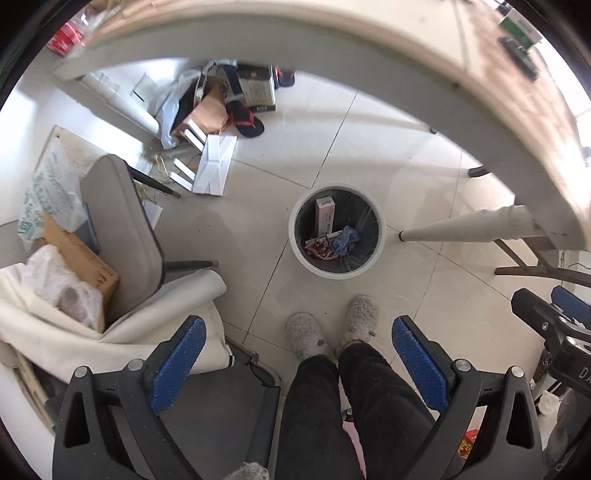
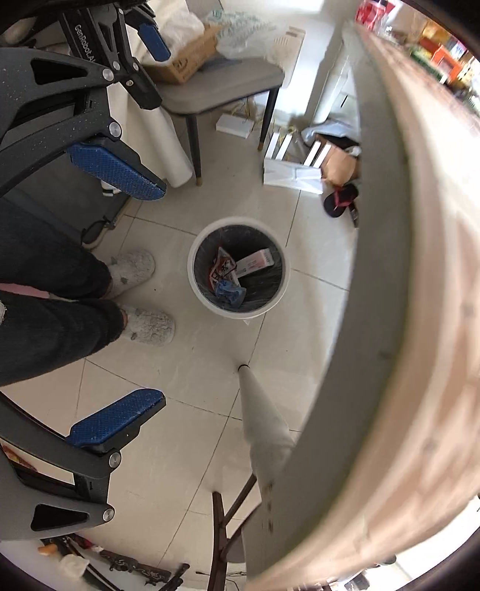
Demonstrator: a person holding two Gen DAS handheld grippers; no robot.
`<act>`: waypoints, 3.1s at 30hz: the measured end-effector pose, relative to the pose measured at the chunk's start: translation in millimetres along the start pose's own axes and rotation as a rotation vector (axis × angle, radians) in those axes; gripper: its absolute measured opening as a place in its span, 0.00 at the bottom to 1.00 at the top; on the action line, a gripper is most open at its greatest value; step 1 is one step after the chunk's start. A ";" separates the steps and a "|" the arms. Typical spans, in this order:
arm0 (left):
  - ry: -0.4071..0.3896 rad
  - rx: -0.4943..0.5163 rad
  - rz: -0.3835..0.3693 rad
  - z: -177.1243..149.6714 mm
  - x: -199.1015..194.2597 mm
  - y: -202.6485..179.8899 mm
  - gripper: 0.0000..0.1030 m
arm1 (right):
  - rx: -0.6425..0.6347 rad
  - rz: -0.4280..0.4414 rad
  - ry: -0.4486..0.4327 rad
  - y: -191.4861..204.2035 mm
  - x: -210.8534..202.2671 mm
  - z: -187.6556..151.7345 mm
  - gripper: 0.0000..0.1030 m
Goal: Collect trash
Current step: 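Grasp the cream leaflet with the left tool while the right tool grasps the black lid, then carry the leaflet and black lid to the bin and release both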
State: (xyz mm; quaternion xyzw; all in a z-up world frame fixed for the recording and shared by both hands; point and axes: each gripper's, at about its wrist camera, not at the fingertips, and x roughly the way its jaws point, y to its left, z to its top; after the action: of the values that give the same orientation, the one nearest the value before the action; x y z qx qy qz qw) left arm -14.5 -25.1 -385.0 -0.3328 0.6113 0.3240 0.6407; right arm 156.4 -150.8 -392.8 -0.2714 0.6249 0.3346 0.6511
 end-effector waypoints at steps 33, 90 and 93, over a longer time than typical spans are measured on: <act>-0.080 -0.068 0.172 359.2 -64.1 -83.4 1.00 | 0.270 0.038 0.037 -118.2 -50.7 319.8 1.00; 0.064 0.051 -0.055 51.1 -6.3 -9.9 0.68 | 0.151 0.144 0.025 -9.5 -51.9 11.5 0.81; 0.125 0.016 -0.075 50.0 47.9 -6.4 0.68 | 0.142 0.117 0.088 -7.1 -0.9 -15.5 0.81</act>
State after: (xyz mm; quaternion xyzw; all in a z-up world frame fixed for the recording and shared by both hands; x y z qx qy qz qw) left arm 21.3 12.8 -431.1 -0.3699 0.6397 0.2736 0.6156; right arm 152.1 -167.3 -393.5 -0.2021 0.6899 0.3147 0.6198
